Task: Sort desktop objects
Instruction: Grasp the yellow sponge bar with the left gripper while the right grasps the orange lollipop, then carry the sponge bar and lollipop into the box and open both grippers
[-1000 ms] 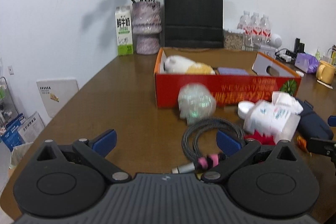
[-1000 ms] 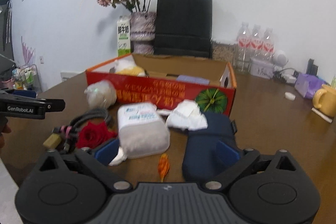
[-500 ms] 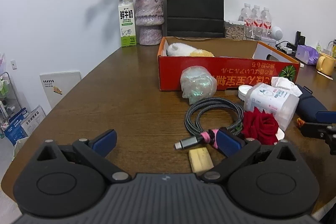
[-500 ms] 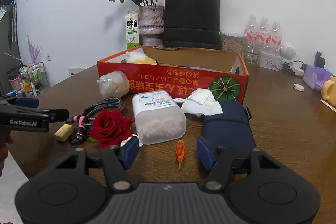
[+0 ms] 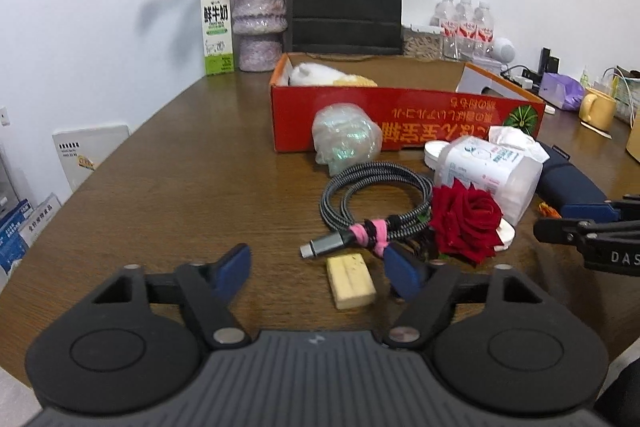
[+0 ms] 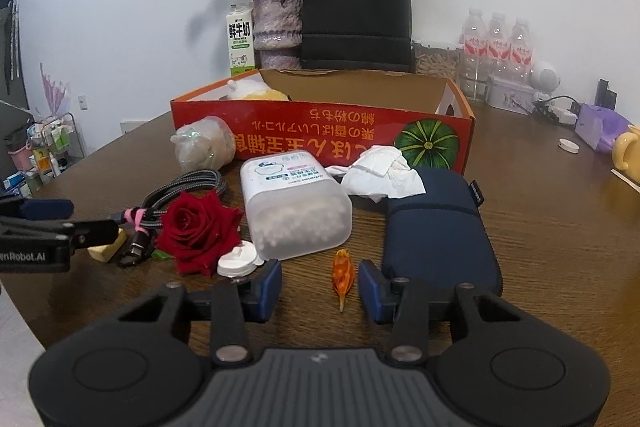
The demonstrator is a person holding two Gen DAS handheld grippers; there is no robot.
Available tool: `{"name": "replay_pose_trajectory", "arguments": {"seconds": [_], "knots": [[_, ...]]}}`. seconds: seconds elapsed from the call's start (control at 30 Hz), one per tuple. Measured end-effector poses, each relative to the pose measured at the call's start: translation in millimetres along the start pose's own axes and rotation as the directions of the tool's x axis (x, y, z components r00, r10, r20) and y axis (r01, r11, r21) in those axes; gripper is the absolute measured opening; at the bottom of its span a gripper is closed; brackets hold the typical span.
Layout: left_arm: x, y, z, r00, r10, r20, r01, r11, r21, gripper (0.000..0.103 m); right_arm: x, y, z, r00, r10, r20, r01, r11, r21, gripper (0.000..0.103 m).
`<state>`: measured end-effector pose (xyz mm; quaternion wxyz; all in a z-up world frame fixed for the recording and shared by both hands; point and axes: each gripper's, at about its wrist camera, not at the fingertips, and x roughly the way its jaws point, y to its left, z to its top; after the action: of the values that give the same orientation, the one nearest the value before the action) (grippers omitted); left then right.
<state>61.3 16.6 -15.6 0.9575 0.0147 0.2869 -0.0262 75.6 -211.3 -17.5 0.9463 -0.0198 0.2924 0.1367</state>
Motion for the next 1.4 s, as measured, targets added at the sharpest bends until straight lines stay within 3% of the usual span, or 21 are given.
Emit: {"name": "replay_pose_trajectory", "arguments": {"seconds": [0.07,0.23,0.33,0.37,0.9,1.4], "knots": [[2,0,-2,1.000,-0.014,-0.012,0.014,1.000,-0.003,0.057,3,0,0,1.000,-0.004,-0.006,0.004,1.000,0.000,0.040],[3,-1,-4,0.998,-0.060,-0.025,0.060,0.998,-0.006,0.035,8,-1,0,1.000,-0.017,-0.006,0.017,1.000,0.000,0.033],[2,-4,-3,0.996,-0.084,-0.027,0.083,0.996,-0.010,0.025,8,0,-1,1.000,-0.018,-0.003,0.018,1.000,-0.009,0.017],[2,-5,-3,0.996,-0.082,-0.027,0.082,0.997,-0.007,0.025,8,0,-1,1.000,-0.014,-0.002,0.014,1.000,-0.010,0.012],[-7,-5,3,0.997,-0.076,0.008,0.077,0.997,-0.009,0.023,-5,-1,4,0.998,-0.004,0.055,0.003,1.000,0.006,0.011],[-7,-14,62,0.985,-0.072,0.159,0.068,0.997,0.031,0.023,-12,-4,37,0.987,0.000,0.158,0.001,1.000,-0.005,0.012]]}}
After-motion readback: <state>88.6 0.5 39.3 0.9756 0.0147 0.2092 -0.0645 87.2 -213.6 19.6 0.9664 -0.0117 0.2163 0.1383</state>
